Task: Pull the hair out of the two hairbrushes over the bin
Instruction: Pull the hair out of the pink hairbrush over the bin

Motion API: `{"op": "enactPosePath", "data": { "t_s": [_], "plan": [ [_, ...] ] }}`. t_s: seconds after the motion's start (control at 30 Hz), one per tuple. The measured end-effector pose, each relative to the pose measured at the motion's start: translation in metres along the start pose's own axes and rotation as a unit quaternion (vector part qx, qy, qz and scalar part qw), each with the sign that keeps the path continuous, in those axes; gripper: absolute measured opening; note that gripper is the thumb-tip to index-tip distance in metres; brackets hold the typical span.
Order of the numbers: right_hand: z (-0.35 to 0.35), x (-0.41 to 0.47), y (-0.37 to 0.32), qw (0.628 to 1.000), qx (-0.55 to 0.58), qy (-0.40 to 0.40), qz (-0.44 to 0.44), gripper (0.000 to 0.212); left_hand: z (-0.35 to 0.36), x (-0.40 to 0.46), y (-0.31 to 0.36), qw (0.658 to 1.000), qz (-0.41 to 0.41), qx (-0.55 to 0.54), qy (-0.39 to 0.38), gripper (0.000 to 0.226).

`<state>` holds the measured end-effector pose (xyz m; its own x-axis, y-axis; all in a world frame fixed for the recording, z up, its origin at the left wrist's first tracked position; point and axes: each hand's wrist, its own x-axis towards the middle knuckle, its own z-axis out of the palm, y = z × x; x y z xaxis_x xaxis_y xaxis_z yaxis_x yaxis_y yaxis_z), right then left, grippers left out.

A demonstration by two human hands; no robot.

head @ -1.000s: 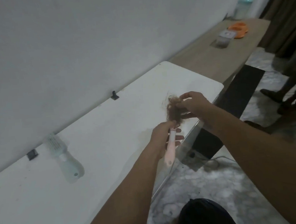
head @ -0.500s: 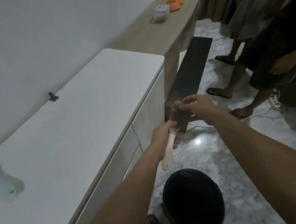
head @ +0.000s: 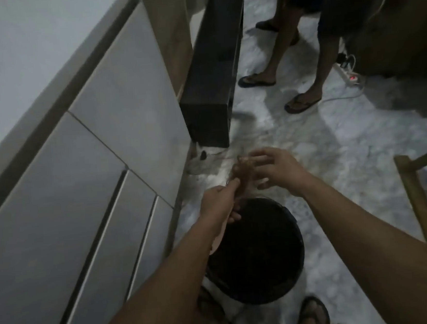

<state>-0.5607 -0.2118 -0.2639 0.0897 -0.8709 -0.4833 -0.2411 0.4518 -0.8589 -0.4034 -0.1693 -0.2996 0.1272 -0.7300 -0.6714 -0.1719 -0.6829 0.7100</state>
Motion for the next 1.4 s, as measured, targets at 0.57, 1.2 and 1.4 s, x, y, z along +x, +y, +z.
{"op": "enactPosePath", "data": {
  "t_s": [0.57,1.2,1.4],
  "plan": [
    [0.04,-0.015,0.163,0.997,-0.004,0.056,-0.058,0.024,0.017,0.038,-0.121,0.993,0.005,0.047,-0.106,0.044],
    [0.04,0.054,0.178,0.928,-0.346,0.008,-0.137,0.023,-0.014,0.112,-0.123,0.959,0.053,0.252,-0.117,0.05],
    [0.025,0.059,0.175,0.941,-0.293,0.137,-0.098,0.009,-0.013,0.115,-0.116,0.955,0.056,0.262,-0.126,0.049]
  ]
}}
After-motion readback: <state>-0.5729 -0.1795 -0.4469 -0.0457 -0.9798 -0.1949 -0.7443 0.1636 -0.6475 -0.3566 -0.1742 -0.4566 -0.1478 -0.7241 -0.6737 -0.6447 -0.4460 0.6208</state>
